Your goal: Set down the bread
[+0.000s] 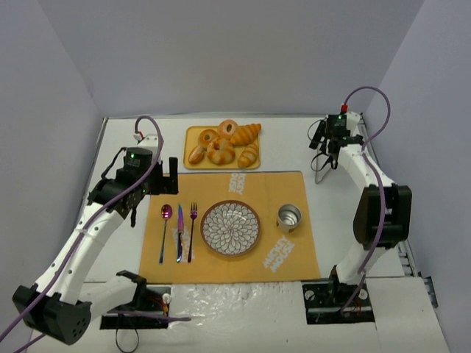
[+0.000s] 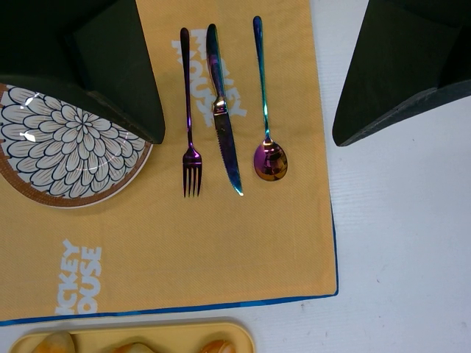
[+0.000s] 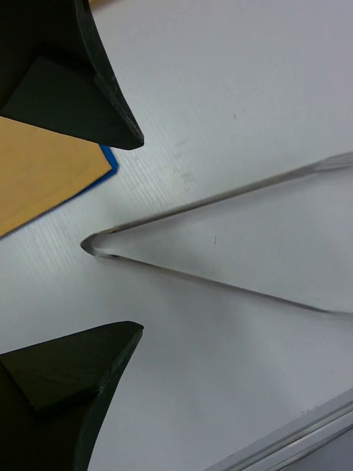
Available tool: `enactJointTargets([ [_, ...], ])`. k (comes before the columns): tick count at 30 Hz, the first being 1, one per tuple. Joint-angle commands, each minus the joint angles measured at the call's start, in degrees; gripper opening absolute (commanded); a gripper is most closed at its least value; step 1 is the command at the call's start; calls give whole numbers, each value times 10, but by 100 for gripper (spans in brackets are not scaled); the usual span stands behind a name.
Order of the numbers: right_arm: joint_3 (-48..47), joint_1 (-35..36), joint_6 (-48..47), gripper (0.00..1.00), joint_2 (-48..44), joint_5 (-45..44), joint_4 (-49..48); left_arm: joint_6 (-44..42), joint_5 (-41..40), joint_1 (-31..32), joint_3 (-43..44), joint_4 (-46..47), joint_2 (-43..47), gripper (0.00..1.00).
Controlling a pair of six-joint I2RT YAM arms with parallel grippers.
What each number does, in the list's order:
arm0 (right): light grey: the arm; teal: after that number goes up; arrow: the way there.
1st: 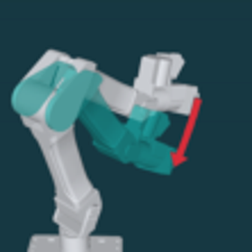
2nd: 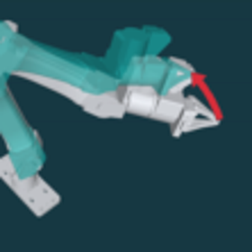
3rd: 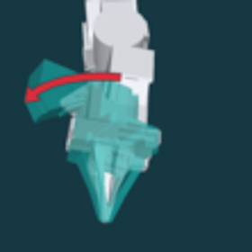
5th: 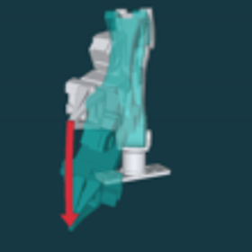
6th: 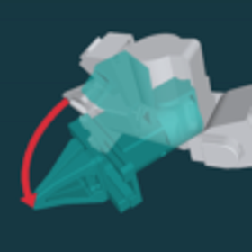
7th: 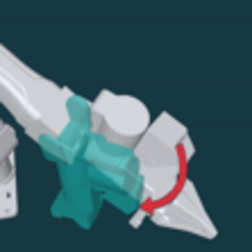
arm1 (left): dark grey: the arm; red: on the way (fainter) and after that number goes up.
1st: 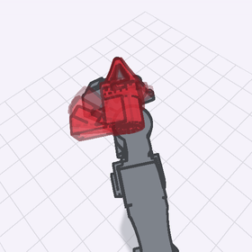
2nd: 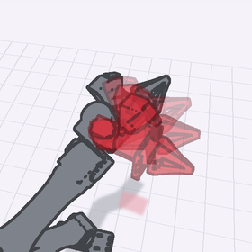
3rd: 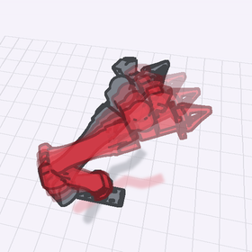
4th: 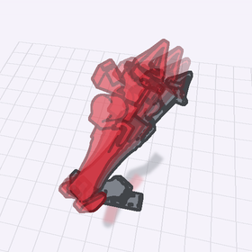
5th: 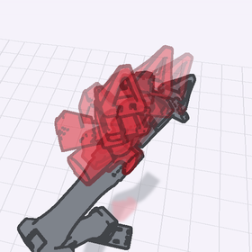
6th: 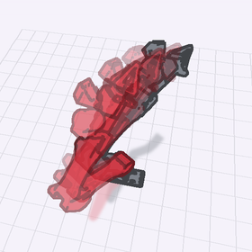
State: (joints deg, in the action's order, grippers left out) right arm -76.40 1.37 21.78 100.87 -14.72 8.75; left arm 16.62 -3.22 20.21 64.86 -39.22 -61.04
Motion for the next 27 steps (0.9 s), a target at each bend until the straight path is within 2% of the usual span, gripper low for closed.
enactJointTargets([
  [1, -45, -1, -2, 100, 28, 7, -14, -2, 1, 2, 11, 18, 10, 96],
  [10, -80, -8, -3, 100, 102, 14, -15, -2, 2, 3, 11, 18, 14, 96],
  [27, -83, -28, -6, 100, 172, 13, -15, -2, 1, 2, 11, 18, 9, 96],
])
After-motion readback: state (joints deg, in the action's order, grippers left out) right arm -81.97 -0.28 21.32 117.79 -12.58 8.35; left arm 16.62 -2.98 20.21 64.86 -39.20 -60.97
